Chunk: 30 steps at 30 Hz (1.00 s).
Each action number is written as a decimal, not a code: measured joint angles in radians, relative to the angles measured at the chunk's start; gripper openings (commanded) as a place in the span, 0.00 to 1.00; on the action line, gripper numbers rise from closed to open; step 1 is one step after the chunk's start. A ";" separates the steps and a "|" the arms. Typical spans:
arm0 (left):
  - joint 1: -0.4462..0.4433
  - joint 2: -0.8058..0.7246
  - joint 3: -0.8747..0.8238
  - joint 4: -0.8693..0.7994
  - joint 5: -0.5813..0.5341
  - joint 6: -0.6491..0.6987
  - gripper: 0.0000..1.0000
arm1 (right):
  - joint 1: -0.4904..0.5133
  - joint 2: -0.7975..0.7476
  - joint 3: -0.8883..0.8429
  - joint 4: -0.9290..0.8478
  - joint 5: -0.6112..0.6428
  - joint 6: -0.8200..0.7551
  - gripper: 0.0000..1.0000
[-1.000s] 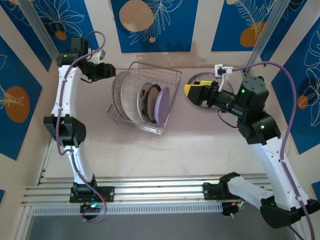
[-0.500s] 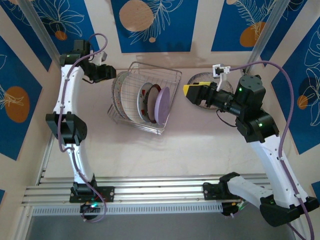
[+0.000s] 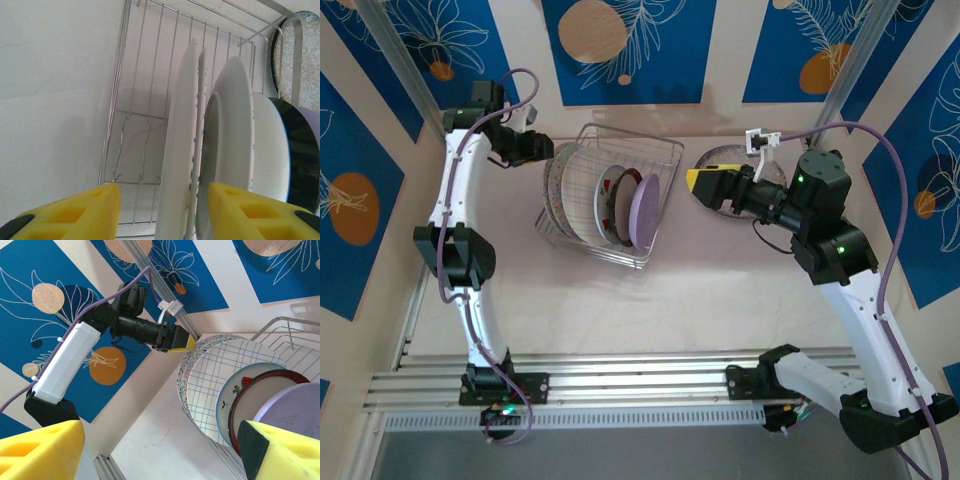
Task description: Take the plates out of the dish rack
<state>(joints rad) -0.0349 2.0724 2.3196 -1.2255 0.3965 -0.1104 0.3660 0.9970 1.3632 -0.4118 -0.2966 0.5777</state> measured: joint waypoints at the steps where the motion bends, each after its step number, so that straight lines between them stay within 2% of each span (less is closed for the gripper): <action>1: -0.001 0.000 0.000 -0.001 -0.005 0.002 0.48 | 0.000 0.000 0.000 0.000 0.000 0.002 0.81; 12: -0.016 0.000 0.000 -0.025 -0.052 0.019 0.47 | 0.000 0.000 -0.006 0.008 0.000 0.024 0.81; 19: -0.035 0.000 0.000 -0.040 -0.092 0.039 0.42 | 0.000 0.000 -0.024 0.016 0.000 0.042 0.81; 30: -0.039 -0.003 -0.014 -0.029 -0.093 0.043 0.43 | 0.001 0.001 -0.036 0.030 0.000 0.060 0.81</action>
<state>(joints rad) -0.0734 2.0697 2.3054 -1.2545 0.3031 -0.0677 0.3668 0.9981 1.3270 -0.3817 -0.2966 0.6380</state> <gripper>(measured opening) 0.428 0.812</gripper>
